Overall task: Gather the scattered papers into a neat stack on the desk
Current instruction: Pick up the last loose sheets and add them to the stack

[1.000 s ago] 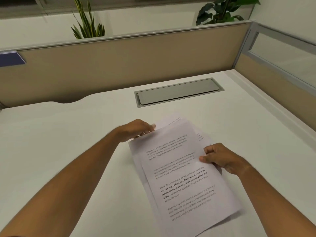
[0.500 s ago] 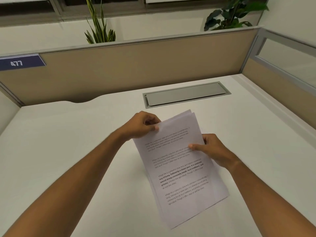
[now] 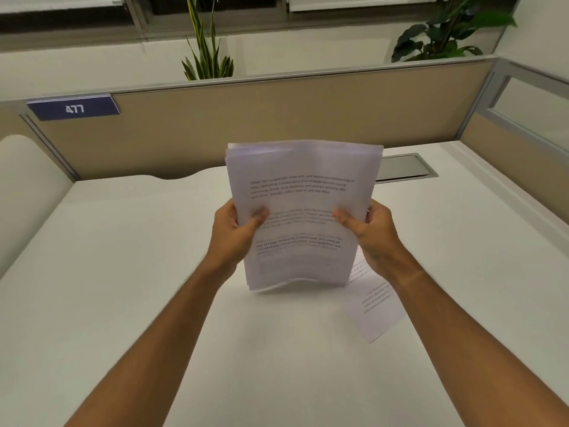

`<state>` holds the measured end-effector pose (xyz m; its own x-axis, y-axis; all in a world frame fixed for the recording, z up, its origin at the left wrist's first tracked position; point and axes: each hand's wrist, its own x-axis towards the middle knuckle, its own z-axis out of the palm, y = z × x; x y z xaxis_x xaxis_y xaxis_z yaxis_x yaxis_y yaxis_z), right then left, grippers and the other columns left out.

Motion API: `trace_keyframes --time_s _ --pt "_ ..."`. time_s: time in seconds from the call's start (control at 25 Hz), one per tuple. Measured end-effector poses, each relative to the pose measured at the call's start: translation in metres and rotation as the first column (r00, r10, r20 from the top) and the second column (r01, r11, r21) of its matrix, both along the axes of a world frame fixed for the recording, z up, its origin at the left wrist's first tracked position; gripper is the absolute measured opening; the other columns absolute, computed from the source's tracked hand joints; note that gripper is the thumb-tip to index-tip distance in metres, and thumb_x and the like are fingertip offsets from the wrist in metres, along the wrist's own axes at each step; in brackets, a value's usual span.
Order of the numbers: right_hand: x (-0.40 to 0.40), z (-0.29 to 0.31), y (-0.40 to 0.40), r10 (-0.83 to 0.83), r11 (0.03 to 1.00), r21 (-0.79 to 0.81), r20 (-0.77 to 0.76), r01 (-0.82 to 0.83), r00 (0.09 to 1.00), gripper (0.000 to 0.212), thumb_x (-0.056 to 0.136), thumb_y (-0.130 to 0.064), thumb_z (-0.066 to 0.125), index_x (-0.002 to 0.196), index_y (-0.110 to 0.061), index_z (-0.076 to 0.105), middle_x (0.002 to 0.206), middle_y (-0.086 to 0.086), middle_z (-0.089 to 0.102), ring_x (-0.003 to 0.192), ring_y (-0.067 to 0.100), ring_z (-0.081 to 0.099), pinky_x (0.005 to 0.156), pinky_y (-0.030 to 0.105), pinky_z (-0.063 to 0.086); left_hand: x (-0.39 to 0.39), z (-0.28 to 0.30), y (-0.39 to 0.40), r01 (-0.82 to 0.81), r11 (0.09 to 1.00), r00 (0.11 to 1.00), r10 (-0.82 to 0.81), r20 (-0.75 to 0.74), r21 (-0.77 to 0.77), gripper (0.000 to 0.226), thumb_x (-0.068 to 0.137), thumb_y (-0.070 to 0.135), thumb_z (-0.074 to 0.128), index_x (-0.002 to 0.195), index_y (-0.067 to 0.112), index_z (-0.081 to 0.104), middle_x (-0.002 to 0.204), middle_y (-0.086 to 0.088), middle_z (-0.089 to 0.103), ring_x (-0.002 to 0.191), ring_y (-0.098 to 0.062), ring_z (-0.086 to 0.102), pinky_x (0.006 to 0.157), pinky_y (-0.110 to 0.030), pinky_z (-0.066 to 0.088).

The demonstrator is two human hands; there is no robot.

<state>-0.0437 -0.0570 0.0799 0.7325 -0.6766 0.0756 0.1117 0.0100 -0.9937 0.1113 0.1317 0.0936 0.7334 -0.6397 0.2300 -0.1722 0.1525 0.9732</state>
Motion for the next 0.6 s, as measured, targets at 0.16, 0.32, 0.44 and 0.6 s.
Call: trace_keyframes --time_s 0.16,0.32,0.44,0.6 --pt "0.014 0.002 0.015 -0.006 0.998 -0.067 -0.045 0.003 0.999 0.027 0.089 -0.016 0.069 0.115 -0.018 0.065 0.110 0.004 0.072 0.096 0.026 0.070 0.078 0.040 0.061 0.002 -0.006 0.018 -0.059 0.998 0.997 0.060 0.041 -0.025 0.026 0.088 0.022 0.066 0.102 0.044 0.066 0.104 0.016 0.073 0.097 -0.014 0.071 0.067 -0.023 0.058" --pt "0.006 -0.024 0.020 0.051 0.998 -0.026 -0.171 -0.056 0.984 0.031 0.090 -0.013 0.068 0.121 -0.015 0.062 0.116 0.004 0.070 0.106 0.024 0.065 0.086 0.035 0.058 -0.001 -0.027 0.019 -0.124 0.990 0.992 0.124 0.004 0.064 0.028 0.091 0.015 0.063 0.107 0.038 0.062 0.100 0.021 0.072 0.094 -0.013 0.070 0.066 -0.022 0.057" --pt "-0.019 -0.039 -0.002 -0.116 0.992 -0.085 -0.313 0.094 0.943 0.022 0.089 -0.011 0.067 0.110 -0.017 0.065 0.105 0.002 0.070 0.100 0.021 0.065 0.070 0.020 0.050 0.008 -0.024 0.019 -0.124 0.991 0.992 0.122 0.036 0.045 0.025 0.091 0.017 0.064 0.106 0.037 0.063 0.099 0.020 0.073 0.093 -0.009 0.071 0.061 -0.018 0.056" --pt "-0.065 -0.065 -0.032 -0.455 0.889 -0.313 -0.697 0.335 0.554 0.037 0.082 -0.019 0.071 0.117 -0.009 0.063 0.121 0.017 0.064 0.108 0.032 0.059 0.078 0.026 0.042 0.018 -0.022 0.026 -0.148 0.987 0.989 0.146 0.033 0.066 0.021 0.091 0.019 0.063 0.104 0.037 0.063 0.098 0.019 0.073 0.091 -0.010 0.072 0.059 -0.019 0.056"
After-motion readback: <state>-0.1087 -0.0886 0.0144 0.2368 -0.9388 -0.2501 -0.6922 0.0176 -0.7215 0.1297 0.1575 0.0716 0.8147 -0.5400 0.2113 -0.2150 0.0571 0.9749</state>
